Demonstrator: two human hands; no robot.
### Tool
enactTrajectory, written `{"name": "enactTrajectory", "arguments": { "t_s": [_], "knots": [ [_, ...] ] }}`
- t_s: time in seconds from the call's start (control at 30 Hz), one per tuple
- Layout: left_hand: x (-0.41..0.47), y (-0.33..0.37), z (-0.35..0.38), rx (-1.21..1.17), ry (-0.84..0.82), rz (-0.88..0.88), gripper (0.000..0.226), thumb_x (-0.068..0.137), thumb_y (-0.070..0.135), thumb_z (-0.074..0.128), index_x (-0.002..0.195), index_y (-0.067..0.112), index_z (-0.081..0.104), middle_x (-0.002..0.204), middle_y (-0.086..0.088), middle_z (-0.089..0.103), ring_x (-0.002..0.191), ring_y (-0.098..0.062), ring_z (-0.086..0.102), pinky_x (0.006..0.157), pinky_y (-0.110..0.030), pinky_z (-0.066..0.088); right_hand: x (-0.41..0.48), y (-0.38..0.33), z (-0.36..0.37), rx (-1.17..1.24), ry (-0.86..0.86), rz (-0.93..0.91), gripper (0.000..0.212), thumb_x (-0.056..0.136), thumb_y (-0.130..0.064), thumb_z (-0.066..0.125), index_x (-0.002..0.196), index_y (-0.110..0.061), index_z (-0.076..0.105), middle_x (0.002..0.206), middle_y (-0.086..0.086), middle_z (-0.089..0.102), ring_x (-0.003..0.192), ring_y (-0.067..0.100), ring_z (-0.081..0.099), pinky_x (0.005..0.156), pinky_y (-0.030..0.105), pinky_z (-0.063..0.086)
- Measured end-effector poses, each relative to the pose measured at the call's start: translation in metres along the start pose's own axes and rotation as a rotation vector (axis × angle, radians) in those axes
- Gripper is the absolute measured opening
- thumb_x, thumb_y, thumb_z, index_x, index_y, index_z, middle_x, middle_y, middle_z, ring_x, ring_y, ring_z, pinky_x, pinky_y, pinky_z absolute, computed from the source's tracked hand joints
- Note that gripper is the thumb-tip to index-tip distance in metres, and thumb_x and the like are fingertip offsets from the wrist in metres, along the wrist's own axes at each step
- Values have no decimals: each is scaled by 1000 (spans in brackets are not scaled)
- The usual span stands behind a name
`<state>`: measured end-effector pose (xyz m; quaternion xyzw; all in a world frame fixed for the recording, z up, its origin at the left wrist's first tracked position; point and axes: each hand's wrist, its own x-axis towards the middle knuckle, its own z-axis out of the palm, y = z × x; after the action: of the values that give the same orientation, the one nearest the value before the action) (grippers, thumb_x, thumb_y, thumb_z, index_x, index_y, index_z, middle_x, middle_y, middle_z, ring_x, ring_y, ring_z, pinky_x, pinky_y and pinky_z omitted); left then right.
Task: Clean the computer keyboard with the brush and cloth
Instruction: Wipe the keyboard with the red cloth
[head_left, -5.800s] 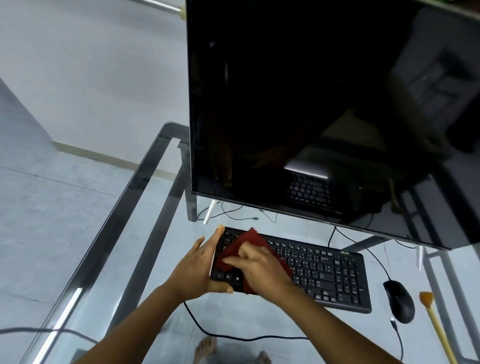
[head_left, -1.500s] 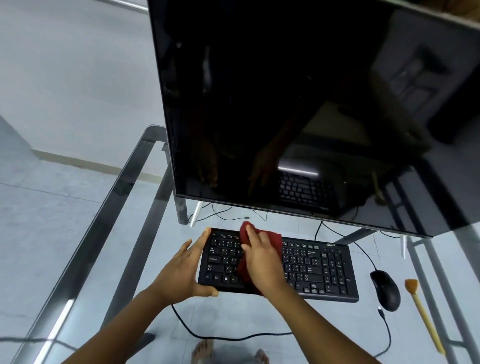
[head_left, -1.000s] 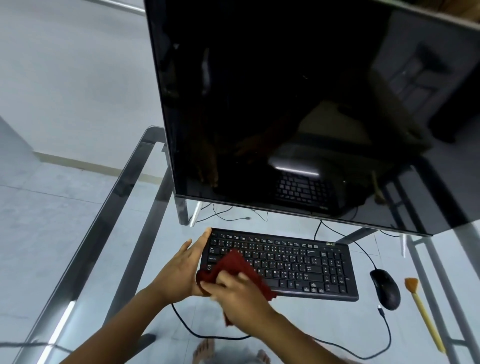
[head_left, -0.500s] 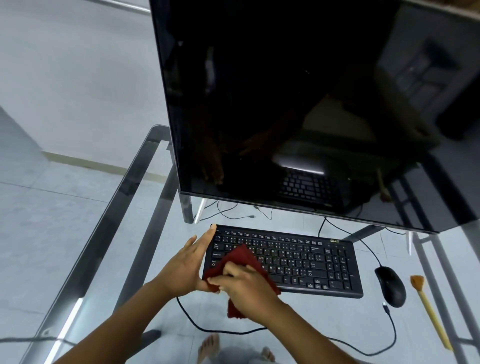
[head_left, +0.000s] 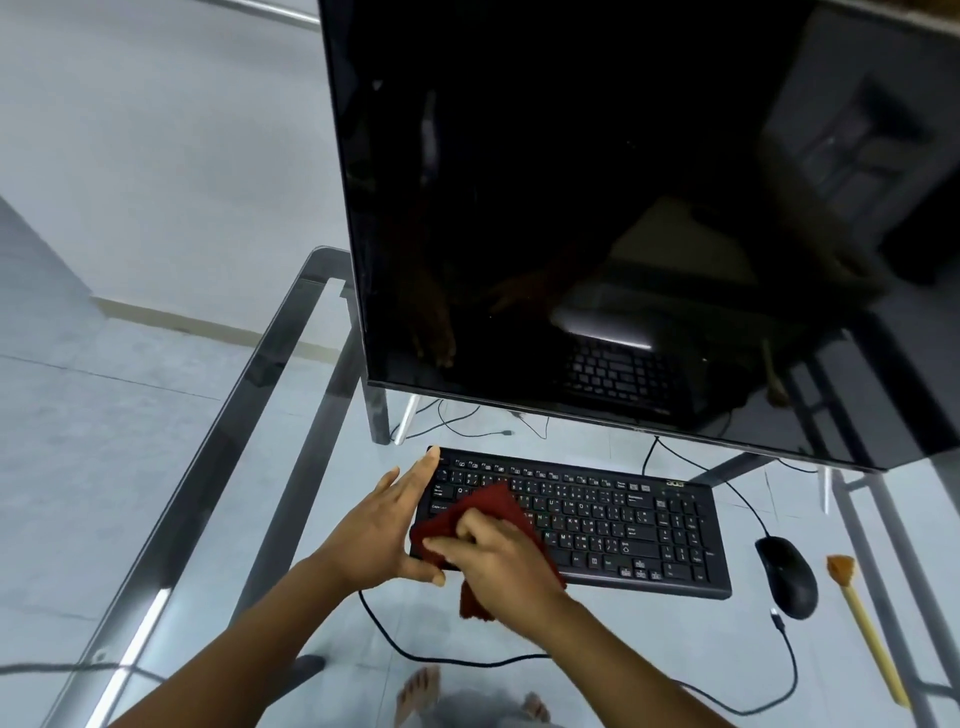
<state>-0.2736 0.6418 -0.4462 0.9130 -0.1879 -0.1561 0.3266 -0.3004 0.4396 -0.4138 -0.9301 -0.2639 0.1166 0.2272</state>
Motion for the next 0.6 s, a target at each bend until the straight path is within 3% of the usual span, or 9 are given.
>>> {"name": "enactTrajectory", "arguments": {
  "t_s": [0.07, 0.17, 0.23, 0.33, 0.4, 0.43, 0.5, 0.53, 0.6],
  "knots": [
    [-1, 1, -1, -3, -8, -12, 137, 55, 75, 73, 150, 33, -18, 158, 19, -1, 136, 12, -10, 114, -14, -9, 5, 8, -6, 50, 54, 134, 28, 94, -34, 54, 122, -36, 59, 96, -4, 58, 74, 15, 61, 64, 31, 55],
    [0, 0, 1, -3, -5, -9, 138, 56, 78, 71, 149, 34, -19, 160, 16, 4, 143, 5, 0, 118, -21, -5, 12, 24, -5, -72, 237, 366, 48, 99, -33, 48, 146, -24, 38, 133, 7, 51, 105, 26, 61, 87, 38, 54],
    [0, -1, 2, -8, -6, -10, 138, 56, 78, 71, 150, 33, -19, 160, 16, 4, 144, 3, 2, 119, -24, -3, 14, 12, 3, -90, 105, 274, 49, 99, -29, 48, 146, -21, 37, 132, 10, 50, 106, 33, 58, 91, 42, 50],
    [0, -3, 3, -19, 0, -15, 138, 57, 73, 75, 150, 34, -19, 160, 17, 4, 146, -3, 7, 121, -29, 2, 12, 2, 4, -79, -159, -101, 41, 94, -26, 54, 135, -29, 50, 118, 3, 54, 102, 26, 57, 85, 37, 49],
    [-1, -1, 1, -33, 16, -23, 138, 56, 71, 77, 149, 36, -18, 158, 21, 3, 145, -4, 1, 119, -27, 0, 20, 15, -7, -25, -96, -139, 39, 93, -57, 45, 125, -39, 57, 112, -9, 55, 98, 10, 57, 83, 30, 50],
    [-2, 3, 0, -37, 19, -31, 137, 57, 68, 79, 149, 36, -18, 155, 24, 1, 140, 0, -4, 115, -23, -2, 27, 25, -13, -36, 5, -50, 42, 94, -58, 41, 127, -37, 57, 111, -10, 54, 95, 5, 56, 84, 29, 51],
    [-2, 7, -3, -41, 1, -46, 135, 60, 62, 80, 149, 33, -16, 147, 28, -2, 131, 6, -6, 109, -18, -3, 38, 35, -15, -93, 178, 235, 39, 100, -34, 47, 138, -25, 48, 118, -1, 53, 97, 13, 59, 86, 34, 52],
    [-2, 7, -2, -37, -1, -47, 135, 60, 62, 80, 149, 33, -16, 146, 28, -2, 130, 6, -6, 109, -17, -3, 41, 29, -11, -93, 192, 280, 41, 99, -27, 49, 140, -22, 46, 122, 3, 53, 98, 22, 61, 86, 37, 52],
    [-2, 4, -1, -29, 8, -32, 136, 59, 64, 80, 149, 33, -17, 151, 28, -3, 136, 5, -3, 112, -17, -5, 34, 6, 3, -106, 27, 119, 41, 94, -18, 55, 135, -21, 49, 118, 6, 53, 95, 30, 62, 83, 38, 51]
  ]
}}
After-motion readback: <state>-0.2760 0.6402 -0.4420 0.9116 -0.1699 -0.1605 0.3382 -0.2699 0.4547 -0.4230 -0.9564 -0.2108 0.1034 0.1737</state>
